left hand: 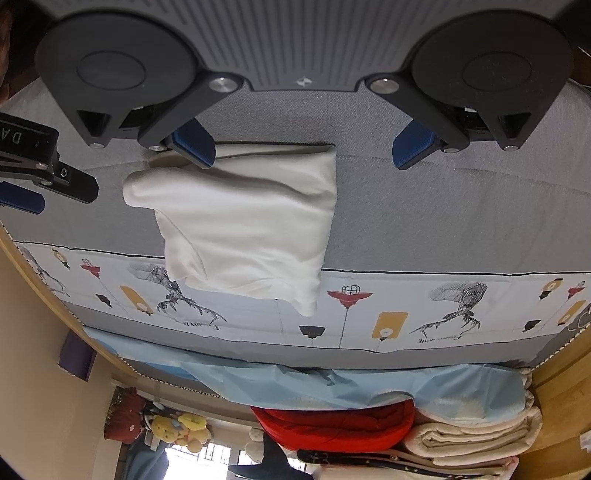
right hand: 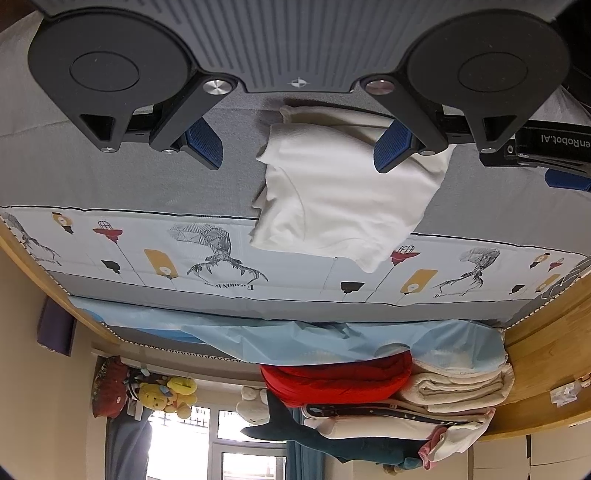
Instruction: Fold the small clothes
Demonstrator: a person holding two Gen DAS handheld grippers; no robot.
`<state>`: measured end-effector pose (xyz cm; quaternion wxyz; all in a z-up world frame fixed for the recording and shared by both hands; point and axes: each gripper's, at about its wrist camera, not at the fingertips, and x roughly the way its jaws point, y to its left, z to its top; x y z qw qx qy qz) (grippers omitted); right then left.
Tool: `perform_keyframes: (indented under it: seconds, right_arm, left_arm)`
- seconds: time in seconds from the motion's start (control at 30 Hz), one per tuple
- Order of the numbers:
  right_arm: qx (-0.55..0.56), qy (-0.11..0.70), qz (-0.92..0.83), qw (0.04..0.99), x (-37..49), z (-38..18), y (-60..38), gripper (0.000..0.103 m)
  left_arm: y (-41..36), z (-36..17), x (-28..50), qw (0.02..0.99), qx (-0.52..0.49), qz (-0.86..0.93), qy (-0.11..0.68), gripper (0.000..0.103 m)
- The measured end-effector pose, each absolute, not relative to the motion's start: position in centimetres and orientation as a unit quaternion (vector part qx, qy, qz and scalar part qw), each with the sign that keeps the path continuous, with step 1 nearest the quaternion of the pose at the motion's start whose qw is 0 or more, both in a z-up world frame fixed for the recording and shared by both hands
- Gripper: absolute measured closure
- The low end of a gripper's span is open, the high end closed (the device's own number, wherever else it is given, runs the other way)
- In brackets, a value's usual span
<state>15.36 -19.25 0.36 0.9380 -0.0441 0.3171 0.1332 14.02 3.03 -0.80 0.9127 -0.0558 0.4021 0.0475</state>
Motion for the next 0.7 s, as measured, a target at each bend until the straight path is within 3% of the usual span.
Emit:
perform_keyframes:
  seconds: [0.7]
  right_arm:
    - [-0.046,0.318,0.133,0.937,15.31,0.33,-19.17,0.013]
  left_arm:
    - [2.90,-0.80,13.96,0.915,-0.050,0.039,0.399,0.001]
